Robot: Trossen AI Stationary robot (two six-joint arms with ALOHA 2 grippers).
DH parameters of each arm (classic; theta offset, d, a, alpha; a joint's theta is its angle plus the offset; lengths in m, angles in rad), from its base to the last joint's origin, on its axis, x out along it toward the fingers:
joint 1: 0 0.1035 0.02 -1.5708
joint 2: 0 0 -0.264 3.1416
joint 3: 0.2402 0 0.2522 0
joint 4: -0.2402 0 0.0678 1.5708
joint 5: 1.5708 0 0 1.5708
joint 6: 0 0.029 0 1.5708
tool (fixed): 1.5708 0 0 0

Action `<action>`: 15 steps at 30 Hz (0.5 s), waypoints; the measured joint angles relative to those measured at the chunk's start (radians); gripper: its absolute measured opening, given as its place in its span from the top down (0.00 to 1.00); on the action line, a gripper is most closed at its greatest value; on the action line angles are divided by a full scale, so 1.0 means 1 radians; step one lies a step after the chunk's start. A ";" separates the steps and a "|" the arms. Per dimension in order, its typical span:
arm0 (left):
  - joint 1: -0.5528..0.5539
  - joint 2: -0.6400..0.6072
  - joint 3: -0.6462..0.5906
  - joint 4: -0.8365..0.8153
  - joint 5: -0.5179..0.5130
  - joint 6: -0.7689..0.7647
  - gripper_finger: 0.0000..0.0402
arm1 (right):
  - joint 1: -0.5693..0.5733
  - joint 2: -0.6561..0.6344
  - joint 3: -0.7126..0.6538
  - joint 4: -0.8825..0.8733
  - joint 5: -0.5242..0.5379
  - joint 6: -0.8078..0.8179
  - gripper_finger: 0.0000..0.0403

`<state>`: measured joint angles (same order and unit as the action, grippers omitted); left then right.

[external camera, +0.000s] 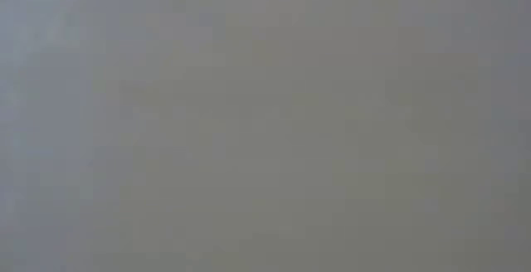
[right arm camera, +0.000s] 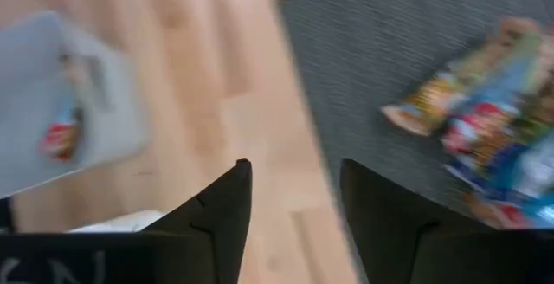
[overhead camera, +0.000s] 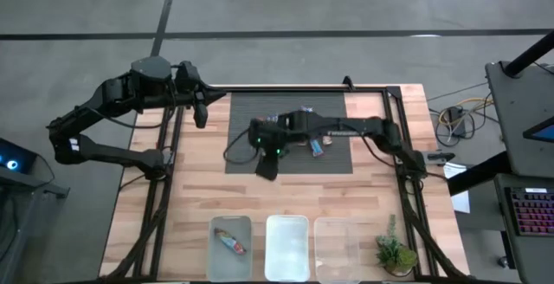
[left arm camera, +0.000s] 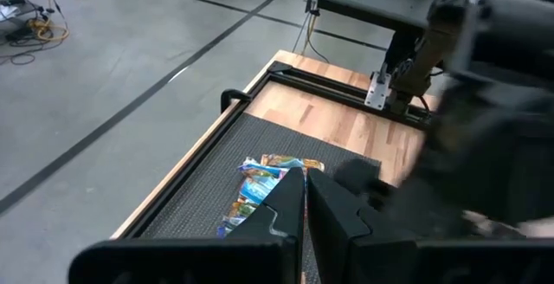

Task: Pick and place Granola Bars by type
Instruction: Put the yellow granola bar into the transparent bin

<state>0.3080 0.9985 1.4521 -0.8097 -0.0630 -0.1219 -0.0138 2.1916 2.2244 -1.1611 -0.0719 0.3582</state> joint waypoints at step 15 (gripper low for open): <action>-0.001 0.000 -0.001 -0.039 0.019 -0.007 1.00 | -0.136 -0.239 -0.343 0.085 0.047 0.009 0.53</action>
<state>0.3065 0.9989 1.4513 -0.8489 -0.0441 -0.1287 -0.1493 1.9526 1.8814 -1.0759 -0.0247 0.3672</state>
